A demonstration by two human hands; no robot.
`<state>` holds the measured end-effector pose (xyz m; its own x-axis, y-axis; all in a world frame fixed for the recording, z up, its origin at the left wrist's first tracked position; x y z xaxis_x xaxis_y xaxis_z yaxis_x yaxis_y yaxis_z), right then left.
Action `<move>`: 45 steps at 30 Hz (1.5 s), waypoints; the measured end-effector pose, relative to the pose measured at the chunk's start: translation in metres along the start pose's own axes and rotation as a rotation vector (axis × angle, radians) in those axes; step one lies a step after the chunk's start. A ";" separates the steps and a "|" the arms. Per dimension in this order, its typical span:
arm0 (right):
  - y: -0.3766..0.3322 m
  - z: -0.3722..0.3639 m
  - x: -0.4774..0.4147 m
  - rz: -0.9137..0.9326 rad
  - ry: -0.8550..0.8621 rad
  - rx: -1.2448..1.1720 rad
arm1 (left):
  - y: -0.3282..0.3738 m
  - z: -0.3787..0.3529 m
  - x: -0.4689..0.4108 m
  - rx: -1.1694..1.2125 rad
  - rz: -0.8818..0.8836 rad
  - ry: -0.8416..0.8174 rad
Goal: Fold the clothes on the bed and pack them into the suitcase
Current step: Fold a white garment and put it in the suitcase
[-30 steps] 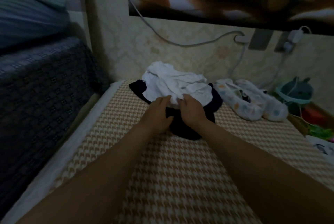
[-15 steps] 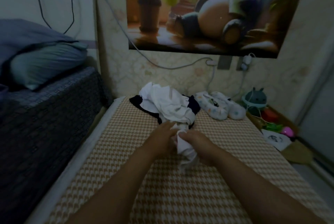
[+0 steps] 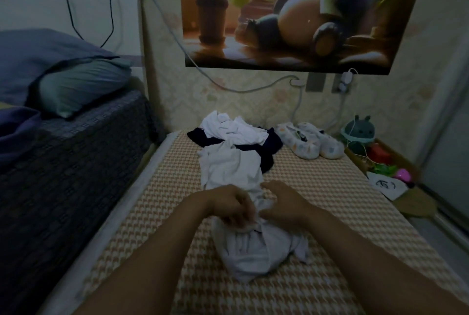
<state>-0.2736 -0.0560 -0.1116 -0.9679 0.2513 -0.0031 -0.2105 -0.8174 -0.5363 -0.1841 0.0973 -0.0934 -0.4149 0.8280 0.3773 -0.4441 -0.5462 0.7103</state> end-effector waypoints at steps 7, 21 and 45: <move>-0.003 -0.014 -0.032 0.054 0.088 -0.258 | -0.054 0.013 -0.036 -0.565 -0.016 0.158; -0.010 0.022 -0.023 0.057 -0.021 -0.121 | 0.035 0.060 -0.004 -0.210 -0.423 0.660; 0.035 -0.001 -0.011 -0.191 -0.277 0.346 | -0.037 0.034 -0.029 -0.836 0.140 0.329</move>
<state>-0.2705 -0.0867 -0.1314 -0.8976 0.3050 0.3182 -0.3762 -0.9063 -0.1924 -0.1289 0.0976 -0.1108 -0.6574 0.7389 0.1478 -0.7505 -0.6596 -0.0401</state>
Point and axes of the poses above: each hand's wrist, its own x-axis away from the middle knuckle, its own z-axis out of the back of the hand, y = z × x, the point moved 3 cm from there along -x, towards the middle knuckle, and after that the axes turned 2 degrees about z, right-handed, at the moved point
